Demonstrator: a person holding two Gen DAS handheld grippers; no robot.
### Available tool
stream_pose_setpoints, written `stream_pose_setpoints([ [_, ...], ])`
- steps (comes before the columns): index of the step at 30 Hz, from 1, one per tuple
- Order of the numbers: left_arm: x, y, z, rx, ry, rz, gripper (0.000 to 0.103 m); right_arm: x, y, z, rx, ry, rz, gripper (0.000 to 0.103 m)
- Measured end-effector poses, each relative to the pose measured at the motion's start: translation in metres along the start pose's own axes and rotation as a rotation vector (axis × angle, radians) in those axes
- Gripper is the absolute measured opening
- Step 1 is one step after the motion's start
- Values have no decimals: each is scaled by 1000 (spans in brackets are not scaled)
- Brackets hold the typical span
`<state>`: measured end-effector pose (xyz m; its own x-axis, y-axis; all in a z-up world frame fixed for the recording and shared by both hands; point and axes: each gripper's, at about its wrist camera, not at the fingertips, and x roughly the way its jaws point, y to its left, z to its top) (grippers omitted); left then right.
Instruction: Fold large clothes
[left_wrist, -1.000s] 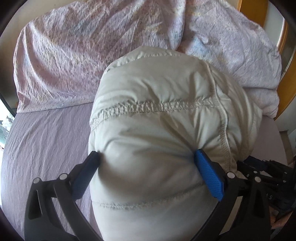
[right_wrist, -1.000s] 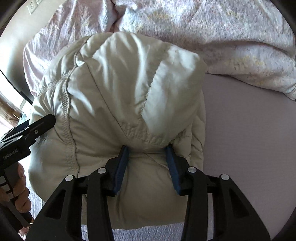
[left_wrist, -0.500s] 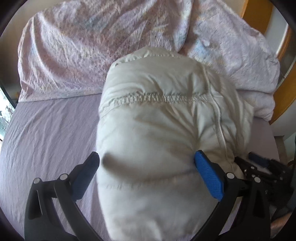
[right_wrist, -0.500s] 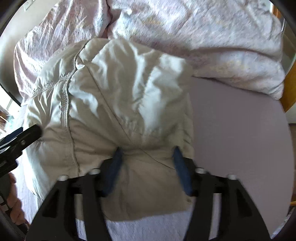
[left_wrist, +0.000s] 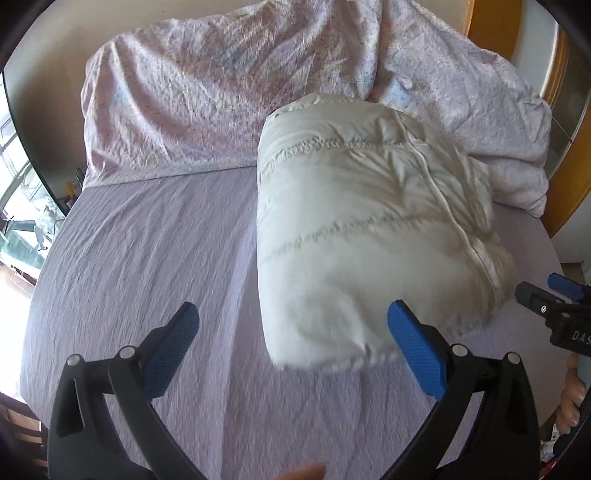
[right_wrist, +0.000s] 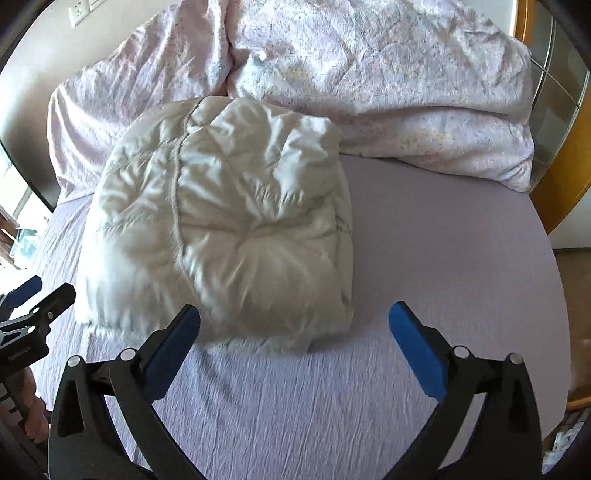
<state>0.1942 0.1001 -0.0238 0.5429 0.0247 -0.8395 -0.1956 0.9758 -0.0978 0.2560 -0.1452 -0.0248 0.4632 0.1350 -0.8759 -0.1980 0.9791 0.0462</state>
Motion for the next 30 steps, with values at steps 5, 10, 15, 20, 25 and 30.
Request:
stream_pose_setpoints([
  [5,-21,-4,-20,15,-25,-22,101,-14,1,-27,24,7,79,102],
  [10,-30,-8,-34,31,-28,-41,101,-21,7,-48,-3,10,84,102],
  [15,-35,-9,-48,41,-26,-53,101,-25,7,-60,-6,8,108,102],
  [20,-40,-8,-58,35,-24,-71,101,-31,10,-68,-18,-6,118,102],
  [25,-46,-6,-63,20,-34,-85,101,-37,8,-73,2,-25,141,102],
  [30,-49,-10,-66,27,-48,-103,101,-39,8,-76,12,-35,167,102],
])
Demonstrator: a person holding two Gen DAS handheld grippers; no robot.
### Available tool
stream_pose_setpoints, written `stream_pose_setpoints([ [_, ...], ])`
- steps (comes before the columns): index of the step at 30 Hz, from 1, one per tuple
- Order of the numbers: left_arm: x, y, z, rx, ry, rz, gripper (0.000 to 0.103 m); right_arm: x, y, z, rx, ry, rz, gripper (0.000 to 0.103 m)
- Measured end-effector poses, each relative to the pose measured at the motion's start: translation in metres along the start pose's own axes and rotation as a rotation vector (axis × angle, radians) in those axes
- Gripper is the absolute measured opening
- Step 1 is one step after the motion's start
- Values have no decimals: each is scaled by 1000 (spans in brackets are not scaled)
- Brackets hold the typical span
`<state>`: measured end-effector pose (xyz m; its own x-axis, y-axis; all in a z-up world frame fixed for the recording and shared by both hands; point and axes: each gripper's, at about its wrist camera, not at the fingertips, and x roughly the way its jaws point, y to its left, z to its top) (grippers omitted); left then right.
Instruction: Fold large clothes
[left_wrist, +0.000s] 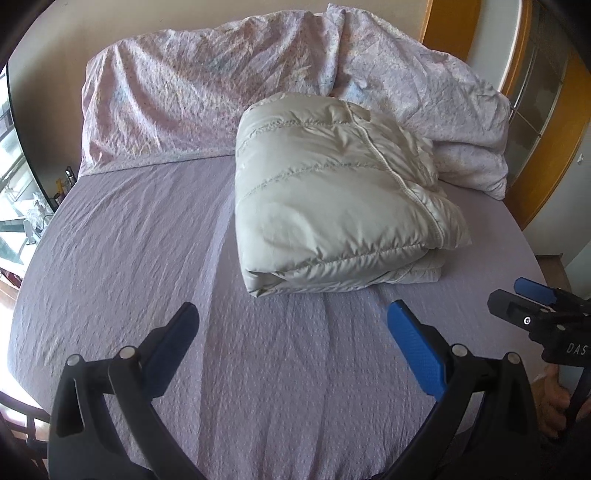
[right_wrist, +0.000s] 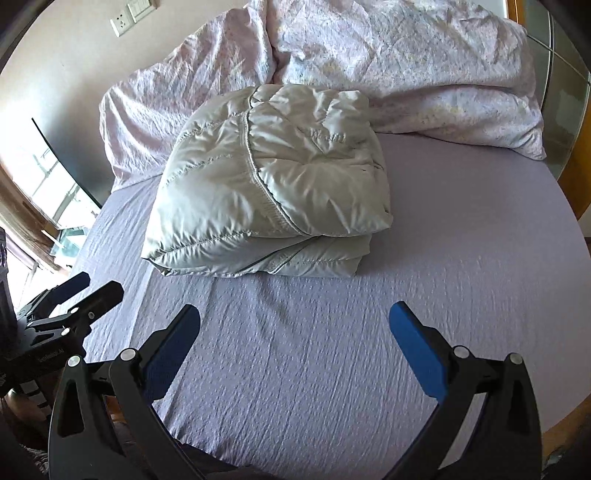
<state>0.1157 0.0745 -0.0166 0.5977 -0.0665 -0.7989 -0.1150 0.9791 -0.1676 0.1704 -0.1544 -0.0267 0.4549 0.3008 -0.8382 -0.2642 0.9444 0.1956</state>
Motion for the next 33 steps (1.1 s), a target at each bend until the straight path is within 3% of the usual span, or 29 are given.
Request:
stream_pose_setpoints([
  [10,-2,1,-2,-25,-8,-89,101,-2,-7,-4,55,-12,59,102],
  [33,-2,2,-5,-43,-15,-108,101,-5,-2,-5,42,-26,79,102],
])
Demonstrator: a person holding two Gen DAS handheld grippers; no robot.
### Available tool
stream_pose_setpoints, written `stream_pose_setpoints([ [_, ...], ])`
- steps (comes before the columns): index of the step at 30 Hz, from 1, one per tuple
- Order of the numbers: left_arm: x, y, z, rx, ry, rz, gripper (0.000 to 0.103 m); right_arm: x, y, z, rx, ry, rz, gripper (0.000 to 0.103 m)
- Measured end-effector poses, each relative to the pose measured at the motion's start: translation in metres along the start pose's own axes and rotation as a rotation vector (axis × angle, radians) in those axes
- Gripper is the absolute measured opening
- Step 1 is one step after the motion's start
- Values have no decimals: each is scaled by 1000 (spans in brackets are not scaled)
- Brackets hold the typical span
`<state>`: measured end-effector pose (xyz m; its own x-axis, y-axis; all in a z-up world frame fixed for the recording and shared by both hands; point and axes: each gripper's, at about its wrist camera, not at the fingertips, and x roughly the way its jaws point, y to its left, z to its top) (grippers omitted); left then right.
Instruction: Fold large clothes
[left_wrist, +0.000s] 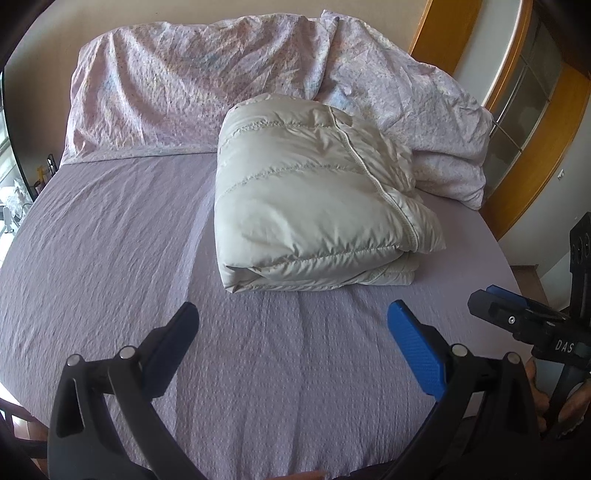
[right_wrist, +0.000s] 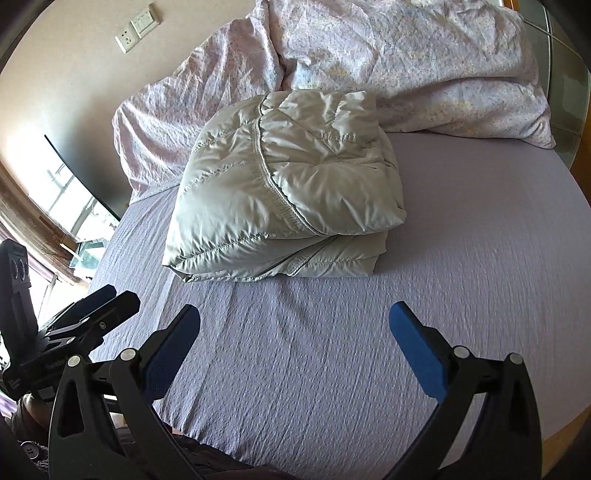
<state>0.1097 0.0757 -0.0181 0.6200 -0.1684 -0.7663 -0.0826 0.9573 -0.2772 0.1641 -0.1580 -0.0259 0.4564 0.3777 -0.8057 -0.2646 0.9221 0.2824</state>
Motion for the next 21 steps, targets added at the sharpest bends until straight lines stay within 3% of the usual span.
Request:
stream_pose_setpoints([
  [21,1,-4,-2,6,5,-6,101,-1,1,-1,-2,1,3,102],
])
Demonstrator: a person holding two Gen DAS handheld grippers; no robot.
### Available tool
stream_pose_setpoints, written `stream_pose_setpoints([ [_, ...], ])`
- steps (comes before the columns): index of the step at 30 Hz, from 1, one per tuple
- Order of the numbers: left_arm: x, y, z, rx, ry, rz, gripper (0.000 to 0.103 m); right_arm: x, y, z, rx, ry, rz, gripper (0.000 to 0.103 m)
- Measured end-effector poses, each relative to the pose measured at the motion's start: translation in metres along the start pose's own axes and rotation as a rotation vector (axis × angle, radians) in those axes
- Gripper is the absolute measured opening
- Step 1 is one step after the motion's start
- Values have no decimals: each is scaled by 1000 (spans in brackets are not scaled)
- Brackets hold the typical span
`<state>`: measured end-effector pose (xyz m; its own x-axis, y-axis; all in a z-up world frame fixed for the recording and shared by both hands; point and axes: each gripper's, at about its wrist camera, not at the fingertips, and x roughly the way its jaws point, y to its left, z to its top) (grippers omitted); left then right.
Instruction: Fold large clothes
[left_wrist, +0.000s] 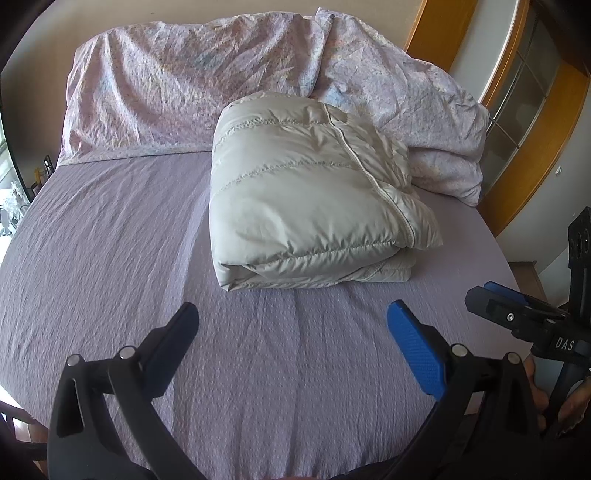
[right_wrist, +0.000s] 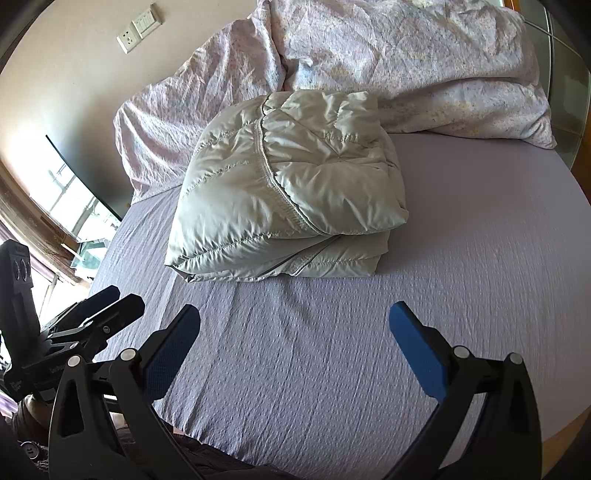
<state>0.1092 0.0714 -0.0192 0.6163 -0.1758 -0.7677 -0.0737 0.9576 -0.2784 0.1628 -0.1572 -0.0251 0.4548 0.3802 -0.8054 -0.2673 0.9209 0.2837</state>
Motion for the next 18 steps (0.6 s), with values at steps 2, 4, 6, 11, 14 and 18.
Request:
stream_pose_setpoints([
  [2,0,-1,0,1,1,-1,101,0,0,0,1,-1,0,102],
  [4,0,0,0,0,0,0,101,0,0,0,0,-1,-1,102],
  [6,0,0,0,0,0,0,101,0,1,0,1,-1,-1,102],
  [11,0,-1,-1,-1,1,0,101,0,1,0,4,2,-1,102],
  [14,0,-1,0,-1,1,0,101,0,2,0,4,2,-1,102],
  [18,1,-1,-1,0,2,1,101,0,3,0,5,2,-1,102],
])
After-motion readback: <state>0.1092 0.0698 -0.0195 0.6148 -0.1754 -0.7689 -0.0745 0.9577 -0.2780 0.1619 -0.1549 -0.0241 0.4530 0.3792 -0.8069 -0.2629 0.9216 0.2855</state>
